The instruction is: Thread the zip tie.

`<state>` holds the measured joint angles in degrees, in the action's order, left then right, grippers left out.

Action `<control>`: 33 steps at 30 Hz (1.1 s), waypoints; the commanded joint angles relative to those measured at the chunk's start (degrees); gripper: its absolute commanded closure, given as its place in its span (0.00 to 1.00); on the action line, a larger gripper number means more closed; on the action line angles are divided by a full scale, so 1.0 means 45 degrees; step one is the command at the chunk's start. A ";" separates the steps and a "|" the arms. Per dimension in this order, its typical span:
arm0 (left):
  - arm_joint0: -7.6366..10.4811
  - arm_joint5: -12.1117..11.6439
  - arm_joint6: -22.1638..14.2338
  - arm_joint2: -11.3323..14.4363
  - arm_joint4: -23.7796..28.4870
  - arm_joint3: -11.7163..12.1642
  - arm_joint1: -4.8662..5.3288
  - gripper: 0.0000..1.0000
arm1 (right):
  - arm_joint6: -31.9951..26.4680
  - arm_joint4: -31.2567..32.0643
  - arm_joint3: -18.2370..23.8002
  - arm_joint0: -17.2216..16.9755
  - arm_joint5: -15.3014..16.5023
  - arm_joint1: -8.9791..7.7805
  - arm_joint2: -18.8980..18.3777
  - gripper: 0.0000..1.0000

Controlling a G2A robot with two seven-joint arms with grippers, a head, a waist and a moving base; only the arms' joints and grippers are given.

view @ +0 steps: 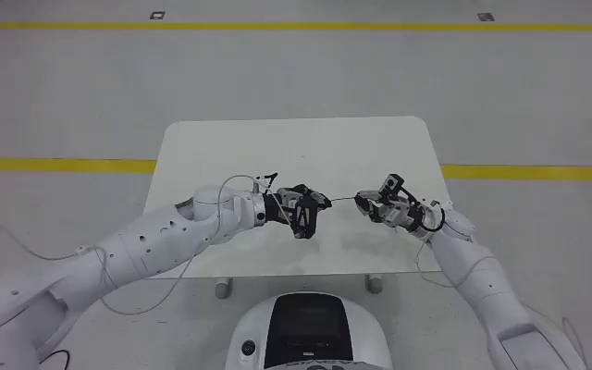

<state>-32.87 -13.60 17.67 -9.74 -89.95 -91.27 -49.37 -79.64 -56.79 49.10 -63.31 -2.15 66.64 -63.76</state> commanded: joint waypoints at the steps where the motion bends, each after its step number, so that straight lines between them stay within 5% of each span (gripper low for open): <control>1: 0.0000 0.0000 0.0000 0.0000 0.0000 0.0000 0.0000 1.00 | 0.0000 -0.0018 0.0020 -0.0029 0.0056 -0.0040 -0.0008 0.87; 10: 0.0000 0.0000 0.0000 0.0000 0.0000 0.0000 0.0000 1.00 | 0.0000 -0.0228 0.0261 -0.0129 0.0242 -0.0201 0.0121 0.82; 20: 0.0000 0.0000 0.0000 0.0000 0.0000 0.0000 0.0000 1.00 | 0.0000 -0.0457 0.0223 -0.0056 0.0416 -0.0306 0.0349 0.95; 33: 0.0000 0.0000 0.0000 0.0000 0.0000 0.0000 0.0000 1.00 | 0.0000 -0.0693 0.0107 0.0098 0.0491 -0.0390 0.0662 0.87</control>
<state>-32.87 -13.60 17.67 -9.74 -89.95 -91.27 -49.37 -79.64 -59.81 49.62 -62.92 0.03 64.90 -60.89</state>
